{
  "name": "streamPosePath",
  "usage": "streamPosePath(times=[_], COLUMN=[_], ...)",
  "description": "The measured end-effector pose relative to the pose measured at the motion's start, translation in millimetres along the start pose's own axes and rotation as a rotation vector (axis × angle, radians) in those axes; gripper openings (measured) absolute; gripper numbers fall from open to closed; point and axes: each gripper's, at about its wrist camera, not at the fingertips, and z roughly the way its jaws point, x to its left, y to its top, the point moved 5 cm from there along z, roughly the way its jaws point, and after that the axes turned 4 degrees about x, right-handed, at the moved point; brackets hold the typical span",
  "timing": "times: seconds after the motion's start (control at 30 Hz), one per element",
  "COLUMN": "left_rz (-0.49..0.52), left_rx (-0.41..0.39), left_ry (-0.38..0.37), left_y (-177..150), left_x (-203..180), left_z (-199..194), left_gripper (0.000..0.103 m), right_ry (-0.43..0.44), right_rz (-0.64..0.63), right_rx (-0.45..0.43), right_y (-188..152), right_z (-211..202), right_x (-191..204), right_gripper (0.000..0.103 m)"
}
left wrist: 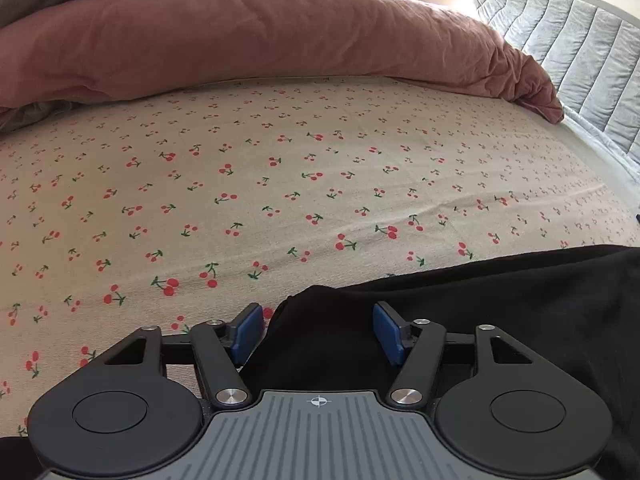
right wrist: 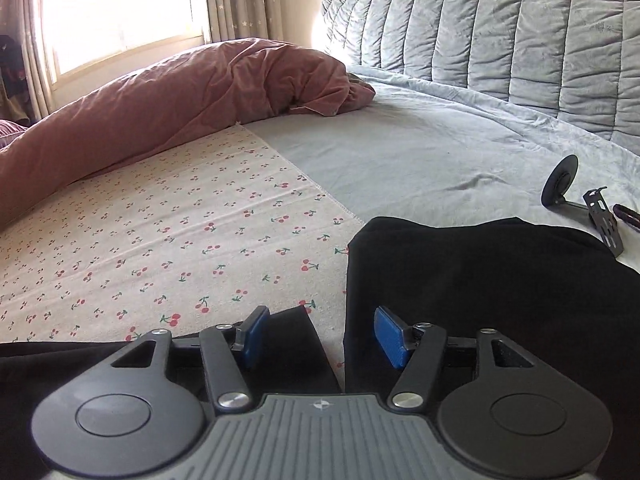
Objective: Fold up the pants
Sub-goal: 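Lay the trouser leg down and open the right gripper while the left gripper pinches the fabric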
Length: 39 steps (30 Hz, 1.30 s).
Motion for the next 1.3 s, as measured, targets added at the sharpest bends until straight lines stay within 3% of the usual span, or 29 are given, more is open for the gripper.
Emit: streamPosePath(times=[0.13, 0.2, 0.3, 0.43, 0.53, 0.57, 0.67, 0.93, 1.0, 1.1, 1.13, 1.17, 1.23, 1.3], left_rz=[-0.012, -0.012, -0.046, -0.094, -0.12, -0.127, -0.13, -0.146, -0.158, -0.136, -0.15, -0.164, -0.154, -0.14], left_rx=[0.0, -0.009, -0.046, -0.112, -0.146, -0.157, -0.196, -0.326, -0.31, -0.294, -0.282, -0.266, -0.267, -0.275], left_ry=[0.007, 0.027, 0.041, 0.06, 0.076, 0.082, 0.109, 0.174, 0.181, 0.281, 0.287, 0.282, 0.278, 0.296], left_y=[7, 6, 4, 3, 4, 5, 6, 17, 18, 14, 12, 9, 8, 8], left_x=[-4, -5, -4, -2, -2, -2, -6, -10, -6, 3, 6, 9, 6, -1], left_z=[7, 6, 0, -10, -14, -15, -21, -40, -28, -3, 2, 2, -8, -25], left_gripper=[0.028, 0.012, 0.004, 0.003, 0.003, 0.003, 0.002, 0.002, 0.003, 0.003, 0.005, 0.009, 0.014, 0.041], right_ry=[0.008, 0.03, -0.031, -0.017, 0.058, 0.052, 0.03, -0.046, -0.062, -0.112, -0.148, -0.186, -0.201, -0.173], right_rz=[-0.03, -0.059, -0.075, -0.041, -0.018, -0.026, -0.033, -0.089, -0.092, -0.101, -0.112, -0.124, -0.113, -0.102], right_rx=[0.007, 0.022, 0.077, 0.138, 0.153, 0.152, 0.105, -0.122, -0.107, -0.055, -0.043, -0.036, -0.057, -0.097], right_y=[6, 6, 1, -8, -9, -10, -11, 17, 20, 13, 9, 6, 8, 15], right_z=[6, 7, 18, 27, 24, 22, 14, -15, -4, 23, 31, 35, 27, 8], right_x=[11, 18, 20, 21, 26, 28, 31, 48, 51, 48, 46, 43, 38, 37], right_gripper=[0.061, 0.059, 0.056, 0.058, 0.018, 0.011, 0.007, 0.005, 0.005, 0.01, 0.014, 0.027, 0.038, 0.042])
